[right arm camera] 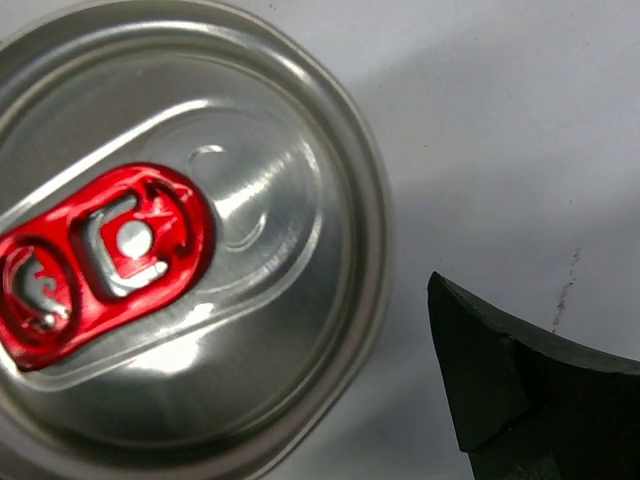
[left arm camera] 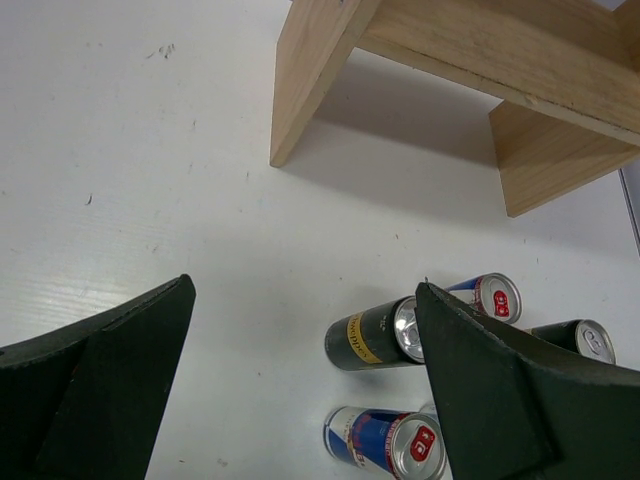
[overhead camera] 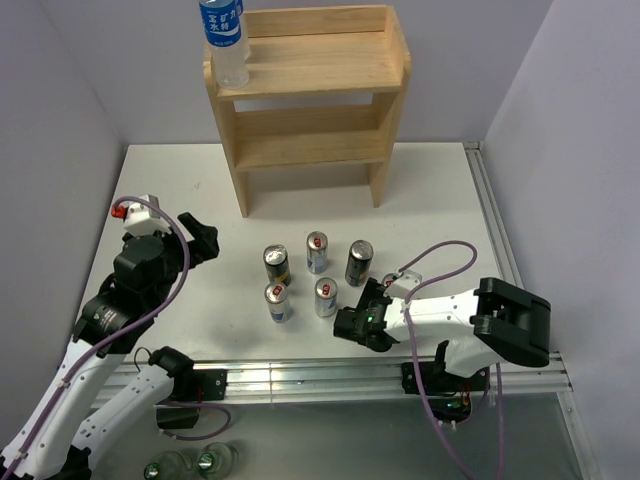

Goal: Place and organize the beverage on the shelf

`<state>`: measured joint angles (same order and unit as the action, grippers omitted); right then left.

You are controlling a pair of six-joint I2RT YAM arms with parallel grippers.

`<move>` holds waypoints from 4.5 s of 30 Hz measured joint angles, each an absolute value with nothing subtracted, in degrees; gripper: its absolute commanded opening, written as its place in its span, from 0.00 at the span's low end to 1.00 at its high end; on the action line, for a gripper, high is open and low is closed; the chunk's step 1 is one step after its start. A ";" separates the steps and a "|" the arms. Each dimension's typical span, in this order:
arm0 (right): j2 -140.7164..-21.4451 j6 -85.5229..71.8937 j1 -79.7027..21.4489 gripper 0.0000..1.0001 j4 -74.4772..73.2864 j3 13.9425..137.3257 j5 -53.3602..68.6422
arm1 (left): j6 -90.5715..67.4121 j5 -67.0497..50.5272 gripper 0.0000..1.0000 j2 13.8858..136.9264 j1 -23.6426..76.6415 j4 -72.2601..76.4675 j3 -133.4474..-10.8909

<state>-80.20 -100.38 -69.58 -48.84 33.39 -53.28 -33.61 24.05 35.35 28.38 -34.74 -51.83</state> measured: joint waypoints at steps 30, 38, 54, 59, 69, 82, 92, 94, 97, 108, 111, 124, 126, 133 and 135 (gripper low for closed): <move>-97.03 -112.20 -67.77 0.75 -61.89 40.60 -66.89 | -32.38 22.28 0.99 32.32 28.38 -34.98 -47.72; -96.51 -112.31 -66.26 0.00 -56.23 39.90 -68.58 | -32.51 22.35 0.99 32.47 28.38 -35.11 -47.72; -75.59 -105.73 -67.37 0.00 -70.28 52.86 -64.49 | -34.83 22.83 0.99 36.58 28.38 -33.04 -47.92; -69.69 -94.94 -67.61 0.00 -73.87 63.09 -64.36 | -35.66 22.87 0.99 38.63 28.38 -31.14 -49.04; -66.94 -42.57 -61.87 0.00 -50.65 82.41 -53.78 | -35.35 23.03 0.99 43.09 28.38 -26.70 -53.69; -85.03 -10.00 -43.70 0.00 -34.17 124.16 -23.46 | -32.12 19.70 0.99 46.35 28.38 -23.31 -60.07; -101.54 -5.17 -36.64 0.00 -32.99 140.44 -18.39 | -32.18 16.25 0.98 43.59 28.38 -25.06 -61.56; -103.46 -4.01 -35.92 0.00 -32.84 141.18 -19.35 | -32.18 15.84 0.98 42.76 28.38 -25.76 -61.73; -105.32 -1.74 -34.94 0.00 -32.23 141.40 -20.69 | -32.29 15.42 0.98 41.63 28.38 -27.00 -61.87; -106.26 4.82 -30.22 0.00 -27.92 141.56 -26.11 | -34.61 15.31 0.98 38.44 28.38 -29.69 -61.45; -106.26 4.51 -27.92 0.00 -27.92 141.56 -26.02 | -35.20 15.35 0.98 38.20 28.38 -29.93 -60.95; -107.20 1.06 -23.99 0.00 -27.86 141.62 -22.70 | -37.69 16.47 0.98 36.80 28.38 -30.87 -58.70; -108.22 0.21 -23.83 0.00 -27.81 141.75 -22.06 | -38.17 16.75 0.98 36.36 28.38 -31.35 -58.46; -112.09 -2.09 -23.03 0.00 -27.24 141.82 -20.21 | -38.65 17.93 0.98 36.18 28.38 -32.34 -58.46; -112.42 -2.59 -22.70 0.00 -26.63 141.86 -19.86 | -38.68 18.09 0.98 36.14 28.38 -32.45 -58.46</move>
<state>-112.42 -2.59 -22.70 -26.63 141.86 -19.86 -38.68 18.09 36.14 28.38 -32.45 -58.46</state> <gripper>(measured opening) 0.616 0.985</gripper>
